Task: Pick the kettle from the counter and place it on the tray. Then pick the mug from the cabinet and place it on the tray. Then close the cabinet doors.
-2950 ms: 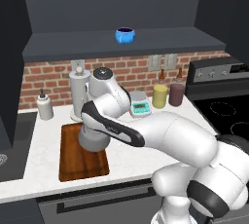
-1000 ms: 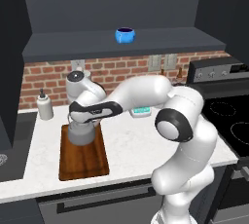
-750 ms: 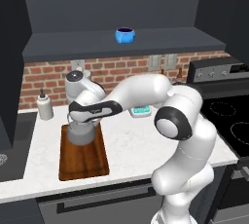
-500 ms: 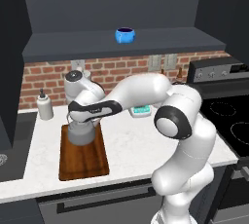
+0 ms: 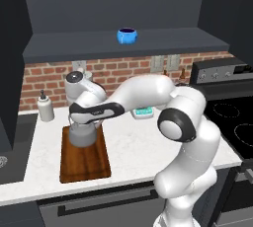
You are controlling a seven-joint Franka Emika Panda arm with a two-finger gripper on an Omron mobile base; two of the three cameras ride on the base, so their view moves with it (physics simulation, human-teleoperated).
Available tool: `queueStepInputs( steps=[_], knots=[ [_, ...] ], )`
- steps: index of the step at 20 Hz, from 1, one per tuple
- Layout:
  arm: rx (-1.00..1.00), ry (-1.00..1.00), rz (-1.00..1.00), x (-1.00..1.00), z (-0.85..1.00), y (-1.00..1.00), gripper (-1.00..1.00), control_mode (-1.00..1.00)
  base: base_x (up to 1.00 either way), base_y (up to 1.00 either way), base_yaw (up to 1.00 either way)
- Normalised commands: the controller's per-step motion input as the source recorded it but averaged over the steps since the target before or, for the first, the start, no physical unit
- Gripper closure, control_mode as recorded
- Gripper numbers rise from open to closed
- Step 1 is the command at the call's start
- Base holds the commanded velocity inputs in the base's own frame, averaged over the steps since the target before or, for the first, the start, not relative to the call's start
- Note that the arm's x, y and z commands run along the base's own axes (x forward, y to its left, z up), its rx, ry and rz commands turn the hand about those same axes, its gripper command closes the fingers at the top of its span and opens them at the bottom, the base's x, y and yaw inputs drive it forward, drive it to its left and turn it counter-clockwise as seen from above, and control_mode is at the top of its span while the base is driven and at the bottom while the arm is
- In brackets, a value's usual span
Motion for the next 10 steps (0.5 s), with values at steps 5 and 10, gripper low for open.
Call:
queueStepInputs(
  steps=[5, 10],
  knots=[
    [0.0, -0.16, 0.0, -0.08, 0.2, 0.0, -1.0, -1.0, 0.0, 0.0, 0.0],
    [0.0, -0.2, 0.01, -0.33, 0.31, 0.0, -1.0, -1.0, 0.0, 0.0, 0.0]
  ],
)
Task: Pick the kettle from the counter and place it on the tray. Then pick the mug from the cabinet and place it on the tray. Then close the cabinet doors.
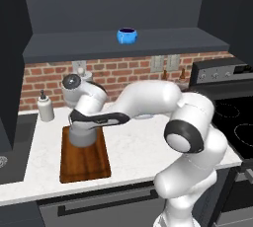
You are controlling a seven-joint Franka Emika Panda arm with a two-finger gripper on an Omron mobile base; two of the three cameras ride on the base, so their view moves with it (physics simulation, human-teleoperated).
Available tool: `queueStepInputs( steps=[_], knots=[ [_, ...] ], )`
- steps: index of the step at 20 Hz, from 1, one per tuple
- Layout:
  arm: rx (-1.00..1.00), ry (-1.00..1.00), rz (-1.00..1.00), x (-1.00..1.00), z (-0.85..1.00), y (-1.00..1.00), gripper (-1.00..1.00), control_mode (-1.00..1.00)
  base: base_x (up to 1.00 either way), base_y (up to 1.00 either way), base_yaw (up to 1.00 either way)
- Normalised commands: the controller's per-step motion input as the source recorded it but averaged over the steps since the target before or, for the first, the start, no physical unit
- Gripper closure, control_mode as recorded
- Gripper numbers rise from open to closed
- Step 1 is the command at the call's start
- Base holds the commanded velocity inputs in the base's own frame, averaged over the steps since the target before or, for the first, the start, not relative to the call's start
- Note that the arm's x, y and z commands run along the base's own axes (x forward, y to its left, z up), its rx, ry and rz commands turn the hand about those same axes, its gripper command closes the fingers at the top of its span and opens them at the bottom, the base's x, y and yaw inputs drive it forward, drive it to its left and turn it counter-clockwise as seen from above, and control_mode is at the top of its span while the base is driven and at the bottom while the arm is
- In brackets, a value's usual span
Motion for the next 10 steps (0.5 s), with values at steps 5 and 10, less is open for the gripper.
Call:
queueStepInputs(
  steps=[5, 10],
  knots=[
    [0.0, -0.1, 0.01, -0.53, 0.19, 0.0, -1.0, -1.0, 0.0, 0.0, 0.0],
    [0.0, -0.06, 0.03, -0.56, 0.24, -0.1, -1.0, -1.0, 0.0, 0.0, 0.0]
  ],
)
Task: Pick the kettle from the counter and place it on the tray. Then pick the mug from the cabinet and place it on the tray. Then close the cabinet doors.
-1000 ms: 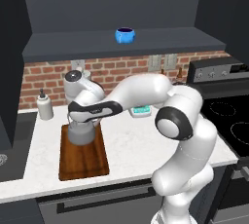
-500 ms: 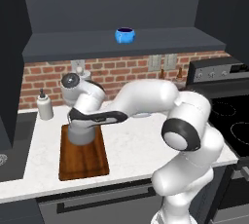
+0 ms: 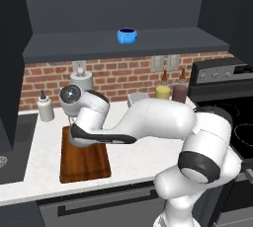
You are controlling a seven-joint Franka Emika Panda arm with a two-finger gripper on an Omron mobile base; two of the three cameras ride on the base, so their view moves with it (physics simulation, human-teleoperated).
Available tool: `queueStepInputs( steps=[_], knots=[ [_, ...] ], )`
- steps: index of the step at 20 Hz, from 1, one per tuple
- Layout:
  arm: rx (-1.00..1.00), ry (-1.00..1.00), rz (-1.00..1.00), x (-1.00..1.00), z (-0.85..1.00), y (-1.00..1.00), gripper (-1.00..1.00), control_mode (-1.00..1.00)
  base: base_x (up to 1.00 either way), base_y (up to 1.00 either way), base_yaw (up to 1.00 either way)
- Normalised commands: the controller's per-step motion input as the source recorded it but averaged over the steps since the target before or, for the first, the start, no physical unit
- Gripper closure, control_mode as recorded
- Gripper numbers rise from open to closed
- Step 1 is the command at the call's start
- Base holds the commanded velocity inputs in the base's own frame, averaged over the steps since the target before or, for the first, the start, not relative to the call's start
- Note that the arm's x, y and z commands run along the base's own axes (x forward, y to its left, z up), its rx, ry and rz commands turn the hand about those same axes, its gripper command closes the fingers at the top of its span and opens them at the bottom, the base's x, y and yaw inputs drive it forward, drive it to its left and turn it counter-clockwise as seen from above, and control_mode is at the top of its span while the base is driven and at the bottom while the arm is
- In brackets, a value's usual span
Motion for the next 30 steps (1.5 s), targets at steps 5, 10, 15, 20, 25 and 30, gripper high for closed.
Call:
queueStepInputs(
  steps=[5, 10, 15, 20, 25, 30],
  knots=[
    [-0.08, -0.05, 0.27, -0.57, 0.34, -0.15, -1.0, -1.0, 0.0, 0.0, 0.0],
    [-0.07, -0.03, 0.25, -0.57, 0.41, -0.22, -1.0, -1.0, 0.0, 0.0, 0.0],
    [0.01, 0.0, 0.01, -0.49, 0.45, -0.31, -1.0, -1.0, 0.0, 0.0, 0.0],
    [0.23, 0.0, -0.33, -0.53, 0.48, -0.25, -1.0, -1.0, 0.0, 0.0, 0.0],
    [0.33, -0.06, -0.49, -0.47, 0.49, -0.16, -1.0, -1.0, 0.0, 0.0, 0.0],
    [0.31, -0.12, -0.47, -0.35, 0.56, -0.18, -1.0, -1.0, 0.0, 0.0, 0.0]
  ],
)
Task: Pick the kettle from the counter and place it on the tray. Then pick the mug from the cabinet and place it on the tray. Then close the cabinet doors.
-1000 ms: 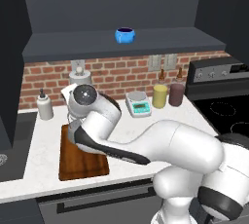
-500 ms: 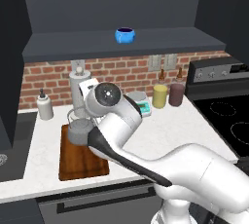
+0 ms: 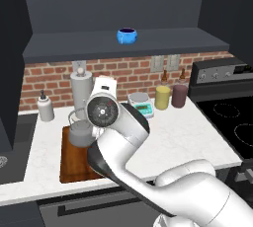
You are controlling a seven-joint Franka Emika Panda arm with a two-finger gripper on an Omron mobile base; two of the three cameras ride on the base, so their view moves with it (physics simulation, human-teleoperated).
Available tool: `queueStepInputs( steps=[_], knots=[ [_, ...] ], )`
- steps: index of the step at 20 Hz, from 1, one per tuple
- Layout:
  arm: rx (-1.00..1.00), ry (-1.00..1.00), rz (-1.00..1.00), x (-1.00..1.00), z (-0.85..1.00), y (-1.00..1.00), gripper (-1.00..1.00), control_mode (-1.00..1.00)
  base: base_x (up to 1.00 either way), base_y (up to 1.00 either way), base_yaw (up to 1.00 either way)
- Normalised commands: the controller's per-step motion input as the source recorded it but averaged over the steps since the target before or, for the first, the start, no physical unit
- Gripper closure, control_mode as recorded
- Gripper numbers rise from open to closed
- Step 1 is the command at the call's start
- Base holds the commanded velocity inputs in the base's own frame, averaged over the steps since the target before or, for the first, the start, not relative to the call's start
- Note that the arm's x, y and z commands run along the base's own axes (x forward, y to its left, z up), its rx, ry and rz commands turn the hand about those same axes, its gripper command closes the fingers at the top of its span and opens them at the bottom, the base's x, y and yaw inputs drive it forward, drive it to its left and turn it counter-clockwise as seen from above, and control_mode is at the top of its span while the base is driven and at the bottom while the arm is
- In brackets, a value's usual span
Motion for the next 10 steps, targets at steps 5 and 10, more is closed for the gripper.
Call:
queueStepInputs(
  steps=[5, 10],
  knots=[
    [0.32, -0.18, -0.39, -0.28, 0.58, -0.32, -1.0, -1.0, 0.0, 0.0, 0.0],
    [0.35, -0.19, -0.36, -0.17, 0.44, -0.41, -1.0, -1.0, 0.0, 0.0, 0.0]
  ],
)
